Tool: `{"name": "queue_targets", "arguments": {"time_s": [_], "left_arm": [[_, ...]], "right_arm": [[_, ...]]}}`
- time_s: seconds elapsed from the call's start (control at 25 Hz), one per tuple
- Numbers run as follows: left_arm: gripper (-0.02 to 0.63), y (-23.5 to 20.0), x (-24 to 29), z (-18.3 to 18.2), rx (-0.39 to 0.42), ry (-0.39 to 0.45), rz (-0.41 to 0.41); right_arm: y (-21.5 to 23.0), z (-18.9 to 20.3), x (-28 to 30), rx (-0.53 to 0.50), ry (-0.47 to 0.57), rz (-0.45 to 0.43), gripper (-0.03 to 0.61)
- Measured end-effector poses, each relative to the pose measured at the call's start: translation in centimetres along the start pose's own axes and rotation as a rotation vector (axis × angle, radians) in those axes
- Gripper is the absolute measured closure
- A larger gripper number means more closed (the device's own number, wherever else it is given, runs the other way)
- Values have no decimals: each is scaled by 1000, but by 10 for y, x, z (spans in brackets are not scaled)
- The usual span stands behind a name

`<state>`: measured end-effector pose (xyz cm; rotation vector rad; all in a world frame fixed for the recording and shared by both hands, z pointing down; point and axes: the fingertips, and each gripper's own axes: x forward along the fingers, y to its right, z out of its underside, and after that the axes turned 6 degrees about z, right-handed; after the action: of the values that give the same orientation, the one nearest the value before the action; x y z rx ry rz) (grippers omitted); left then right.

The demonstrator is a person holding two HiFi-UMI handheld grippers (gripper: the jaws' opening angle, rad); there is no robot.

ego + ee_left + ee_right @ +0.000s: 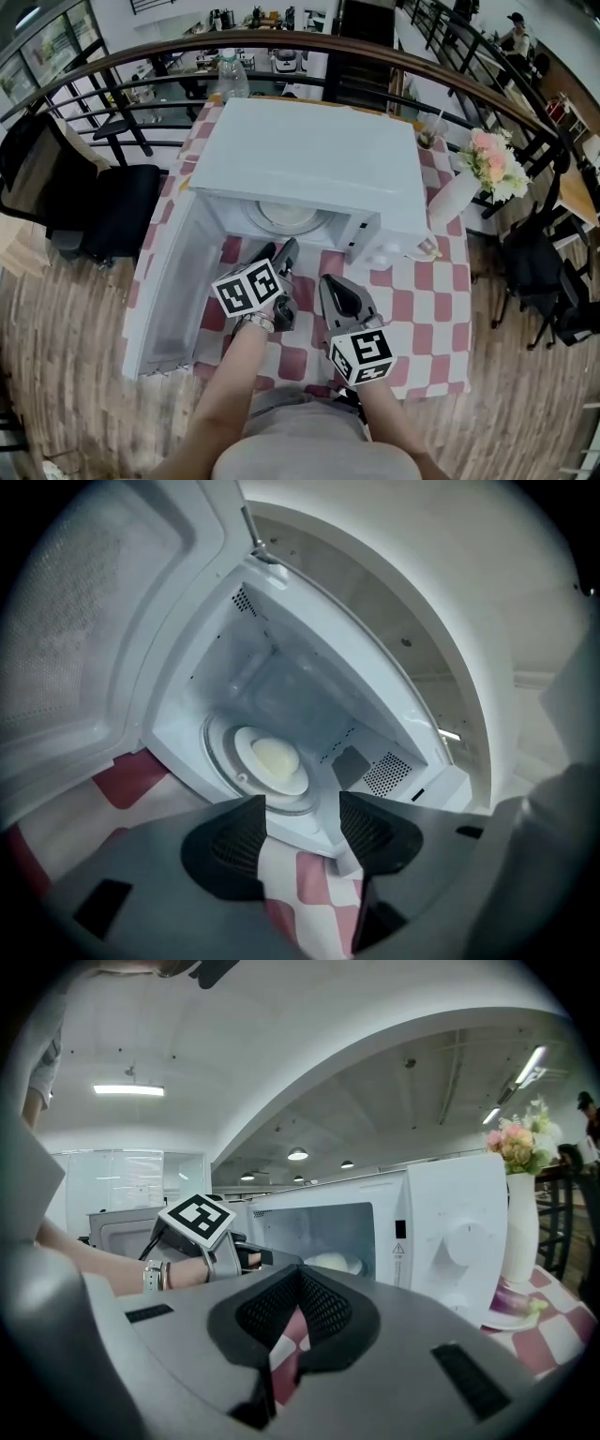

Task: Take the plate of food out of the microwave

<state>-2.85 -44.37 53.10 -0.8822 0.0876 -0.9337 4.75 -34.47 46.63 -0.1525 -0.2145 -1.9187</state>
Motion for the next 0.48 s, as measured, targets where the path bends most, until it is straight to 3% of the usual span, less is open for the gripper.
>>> {"name": "queue_targets", "arguments": {"time_s": [0.16,0.32,0.48], "left_arm": [[376,-16,14,6,-108,-15,-19],[305,-30,28,10,-201,-32,-32],[302,-41,38,11,-301,-21,-41]], "right_arm": [[5,5,6,16,-16,3,555],[9,11,12,22,-32,8,555],[13,17,16,26,-48,15,555]]}}
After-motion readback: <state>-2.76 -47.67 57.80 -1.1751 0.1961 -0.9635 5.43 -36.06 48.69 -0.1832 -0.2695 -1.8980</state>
